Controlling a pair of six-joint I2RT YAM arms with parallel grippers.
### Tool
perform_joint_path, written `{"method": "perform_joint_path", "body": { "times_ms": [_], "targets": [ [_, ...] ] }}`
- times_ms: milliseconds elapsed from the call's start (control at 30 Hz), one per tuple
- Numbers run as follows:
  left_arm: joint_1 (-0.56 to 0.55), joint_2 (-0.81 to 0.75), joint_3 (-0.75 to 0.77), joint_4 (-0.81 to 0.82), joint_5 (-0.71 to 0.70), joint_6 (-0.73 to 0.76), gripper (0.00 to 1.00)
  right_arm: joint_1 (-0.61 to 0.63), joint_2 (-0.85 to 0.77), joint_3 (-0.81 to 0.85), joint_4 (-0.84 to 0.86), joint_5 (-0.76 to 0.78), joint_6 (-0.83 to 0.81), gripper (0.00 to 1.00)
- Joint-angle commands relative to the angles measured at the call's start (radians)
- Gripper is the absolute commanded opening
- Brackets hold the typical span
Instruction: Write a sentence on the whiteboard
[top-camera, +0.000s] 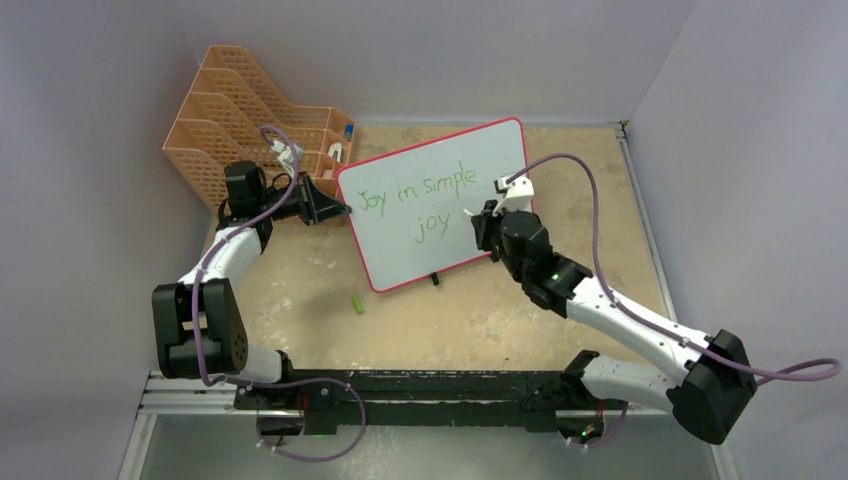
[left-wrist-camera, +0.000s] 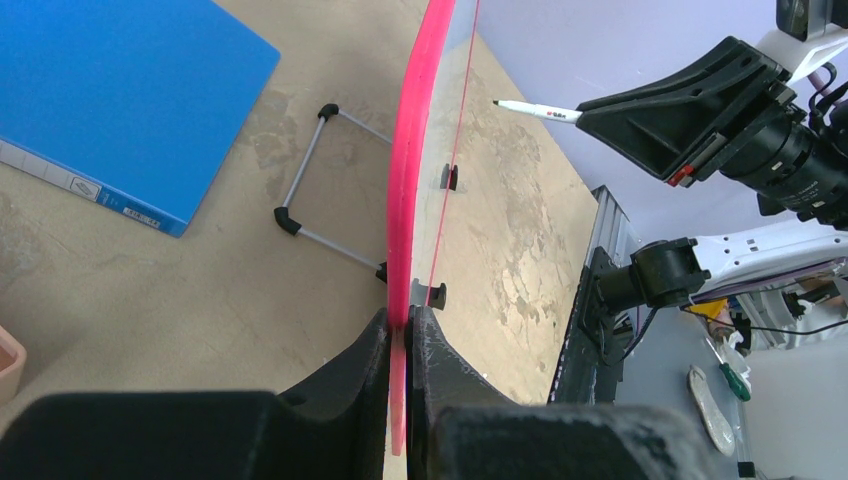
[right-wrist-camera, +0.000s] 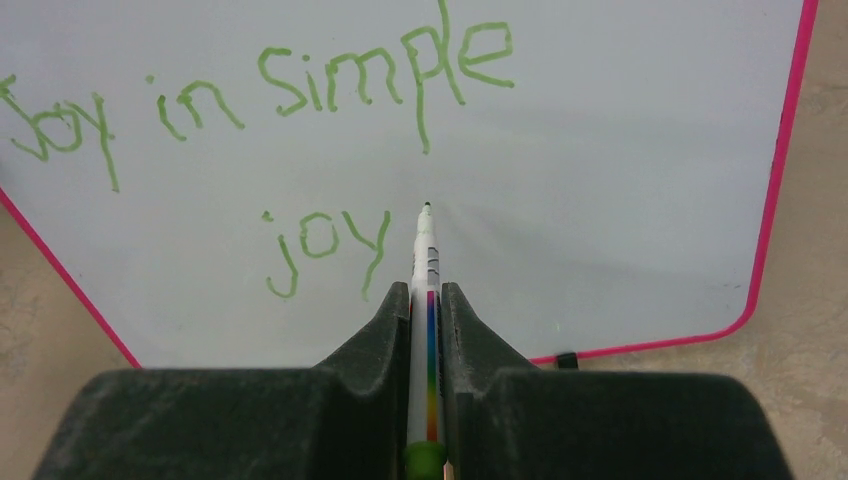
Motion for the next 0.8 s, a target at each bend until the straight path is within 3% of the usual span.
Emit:
{"method": "perform_joint_path", "body": {
  "times_ms": [0,767],
  "targets": [
    [-0.005,-0.027,0.027,0.007,0.002,0.02,0.0,-0.007,-0.003,-0.008,0.109,-0.002,0.002,0.0],
    [-0.005,-0.024,0.029,0.005,0.001,0.021,0.0,-0.008,0.079,-0.013,0.138,-0.033,-0.011,0.0]
  ]
}}
